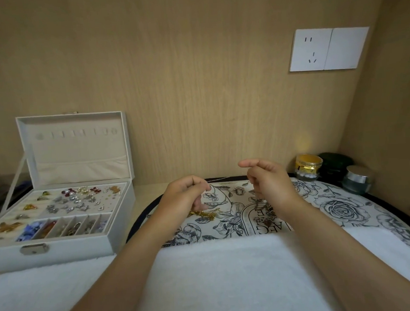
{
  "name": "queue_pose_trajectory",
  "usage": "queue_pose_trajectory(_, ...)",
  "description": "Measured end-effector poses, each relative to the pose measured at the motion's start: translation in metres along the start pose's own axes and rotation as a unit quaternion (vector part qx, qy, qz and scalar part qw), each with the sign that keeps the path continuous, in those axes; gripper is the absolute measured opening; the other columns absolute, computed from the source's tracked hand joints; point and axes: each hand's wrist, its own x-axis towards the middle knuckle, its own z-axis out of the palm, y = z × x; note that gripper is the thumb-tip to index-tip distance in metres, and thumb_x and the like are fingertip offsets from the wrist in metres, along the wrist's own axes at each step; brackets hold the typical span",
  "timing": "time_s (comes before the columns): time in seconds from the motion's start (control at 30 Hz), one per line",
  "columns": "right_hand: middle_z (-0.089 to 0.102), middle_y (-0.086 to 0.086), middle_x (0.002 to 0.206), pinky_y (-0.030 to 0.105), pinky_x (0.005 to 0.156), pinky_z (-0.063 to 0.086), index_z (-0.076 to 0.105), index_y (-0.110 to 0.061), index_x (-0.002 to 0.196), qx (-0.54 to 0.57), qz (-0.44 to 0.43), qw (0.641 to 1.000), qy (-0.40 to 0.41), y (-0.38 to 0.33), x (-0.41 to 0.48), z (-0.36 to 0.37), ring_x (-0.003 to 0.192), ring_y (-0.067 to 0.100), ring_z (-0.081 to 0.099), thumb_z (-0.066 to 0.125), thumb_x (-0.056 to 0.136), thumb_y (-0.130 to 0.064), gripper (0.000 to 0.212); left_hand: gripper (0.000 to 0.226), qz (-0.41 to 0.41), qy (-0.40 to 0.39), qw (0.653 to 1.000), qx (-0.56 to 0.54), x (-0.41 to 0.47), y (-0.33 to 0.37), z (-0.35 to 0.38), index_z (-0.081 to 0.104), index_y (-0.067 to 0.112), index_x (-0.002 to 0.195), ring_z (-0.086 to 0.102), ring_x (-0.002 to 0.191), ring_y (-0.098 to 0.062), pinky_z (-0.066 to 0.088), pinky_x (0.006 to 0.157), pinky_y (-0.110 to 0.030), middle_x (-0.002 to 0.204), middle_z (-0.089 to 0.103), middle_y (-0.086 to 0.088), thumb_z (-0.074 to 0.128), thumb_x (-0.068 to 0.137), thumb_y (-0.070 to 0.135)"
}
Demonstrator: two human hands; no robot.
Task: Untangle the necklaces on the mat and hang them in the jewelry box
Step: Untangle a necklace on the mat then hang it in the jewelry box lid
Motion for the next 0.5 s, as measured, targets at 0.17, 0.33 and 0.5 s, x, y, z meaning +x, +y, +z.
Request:
queue_pose_trajectory(0.17,0.045,-0.013,0.043,0.020,0.042,0.029,0.075,-0.018,0.090,-0.162,-0.038,0.986,-0.014,0.005,-0.003,-0.001,0.037,0.005,0.033,0.046,0.096,-0.007,0.032,0.021,-0.008,-0.022,1.000,-0.017,-0.004,0.007,-0.002,0.070,0.013,0.079,0.048,0.053,-0.016,0.053,0.054,-0.033,0.060,0.051,-0.001,0.057,0.096,0.009)
queue_pose_trajectory(0.33,0.066,-0.004,0.064,0.029,0.059,0.047,0.067,-0.015,0.073,-0.359,-0.060,0.928,-0.076,0.011,-0.004,-0.004,0.058,0.012,0.055,0.049,0.093,-0.017,0.026,0.022,-0.046,-0.193,0.980,-0.006,-0.010,0.011,-0.006,0.072,0.016,0.080,0.063,0.072,-0.020,0.053,0.063,-0.030,0.077,0.066,-0.006,0.058,0.097,0.012)
queue_pose_trajectory(0.5,0.062,-0.005,0.060,0.027,0.057,0.044,0.068,-0.013,0.070,-0.396,-0.050,0.910,-0.114,0.011,-0.006,-0.005,0.056,0.012,0.053,0.049,0.091,-0.018,0.028,0.017,-0.094,-0.300,0.946,0.085,-0.018,0.013,-0.003,0.074,0.020,0.089,0.069,0.084,-0.018,0.050,0.072,-0.029,0.086,0.072,-0.004,0.060,0.097,0.015)
